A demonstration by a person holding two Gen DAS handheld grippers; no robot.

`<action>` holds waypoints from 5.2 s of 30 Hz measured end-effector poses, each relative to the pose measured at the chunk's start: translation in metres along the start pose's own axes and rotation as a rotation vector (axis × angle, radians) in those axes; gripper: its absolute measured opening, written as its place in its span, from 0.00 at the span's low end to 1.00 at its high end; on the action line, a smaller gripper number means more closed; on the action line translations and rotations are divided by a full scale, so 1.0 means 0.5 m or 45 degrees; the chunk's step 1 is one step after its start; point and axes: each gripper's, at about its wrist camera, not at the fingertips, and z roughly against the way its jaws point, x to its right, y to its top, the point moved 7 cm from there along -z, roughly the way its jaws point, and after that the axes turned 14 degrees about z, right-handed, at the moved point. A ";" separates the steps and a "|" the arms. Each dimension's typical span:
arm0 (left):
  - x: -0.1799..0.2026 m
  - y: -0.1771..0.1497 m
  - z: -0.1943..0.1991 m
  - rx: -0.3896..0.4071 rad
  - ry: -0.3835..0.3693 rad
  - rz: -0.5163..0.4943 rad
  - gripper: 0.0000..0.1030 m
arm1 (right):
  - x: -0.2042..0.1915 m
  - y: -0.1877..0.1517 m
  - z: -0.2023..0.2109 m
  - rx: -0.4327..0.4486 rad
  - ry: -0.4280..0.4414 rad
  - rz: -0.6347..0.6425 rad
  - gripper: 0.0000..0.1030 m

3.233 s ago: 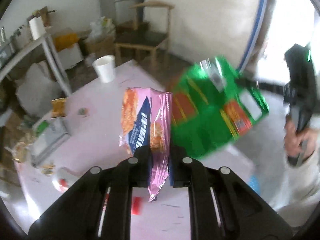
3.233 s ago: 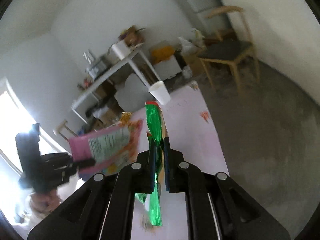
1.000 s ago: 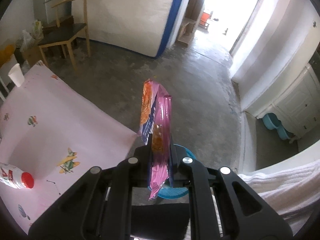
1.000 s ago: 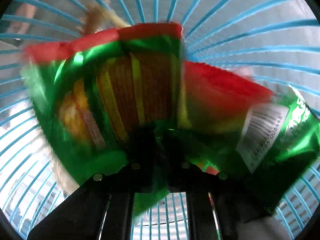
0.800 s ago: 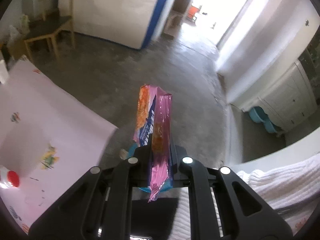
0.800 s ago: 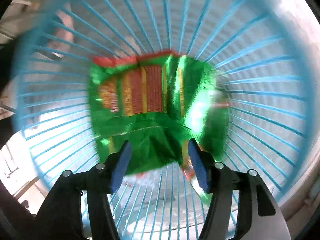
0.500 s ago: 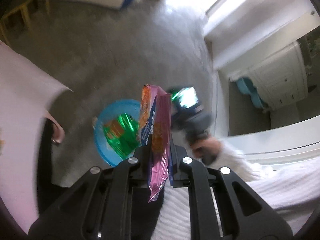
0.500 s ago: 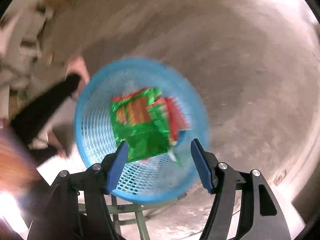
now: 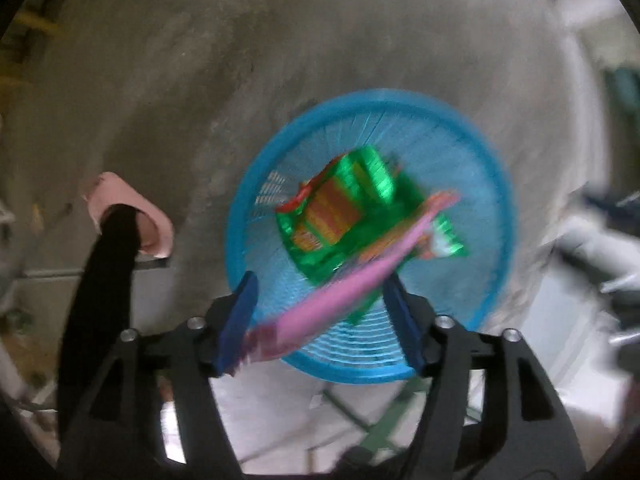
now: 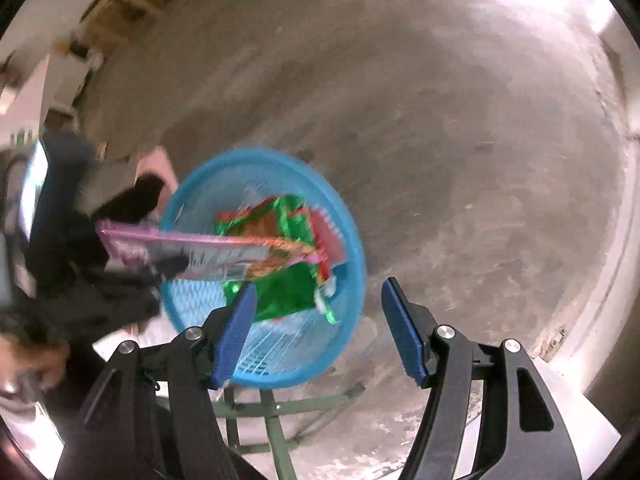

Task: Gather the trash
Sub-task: 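Move both grippers back over the table, then close the left gripper on the white AD milk bottle, then grasp the grey CABLE box with the right gripper while the left holds the bottle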

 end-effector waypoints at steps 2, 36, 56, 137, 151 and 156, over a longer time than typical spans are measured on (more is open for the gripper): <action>-0.006 0.001 0.060 0.073 -0.032 -0.016 0.67 | -0.017 -0.002 -0.025 -0.041 0.003 0.031 0.61; -0.321 -0.277 0.671 0.944 -0.194 0.477 0.69 | -0.167 0.071 -0.279 -0.400 -0.191 0.402 0.42; -0.374 -0.336 0.641 0.942 -0.186 0.614 0.69 | -0.214 0.050 -0.472 -0.391 -0.247 0.407 0.40; -1.104 -0.667 0.403 1.031 -0.850 1.742 0.60 | -1.775 0.455 -0.006 0.068 0.358 2.452 0.92; -1.062 -0.706 0.410 1.028 -0.808 1.798 0.60 | -1.509 0.293 0.055 -0.058 0.164 2.482 0.79; -1.064 -0.706 0.412 1.020 -0.775 1.800 0.60 | -1.557 0.270 0.062 0.032 0.079 2.453 0.94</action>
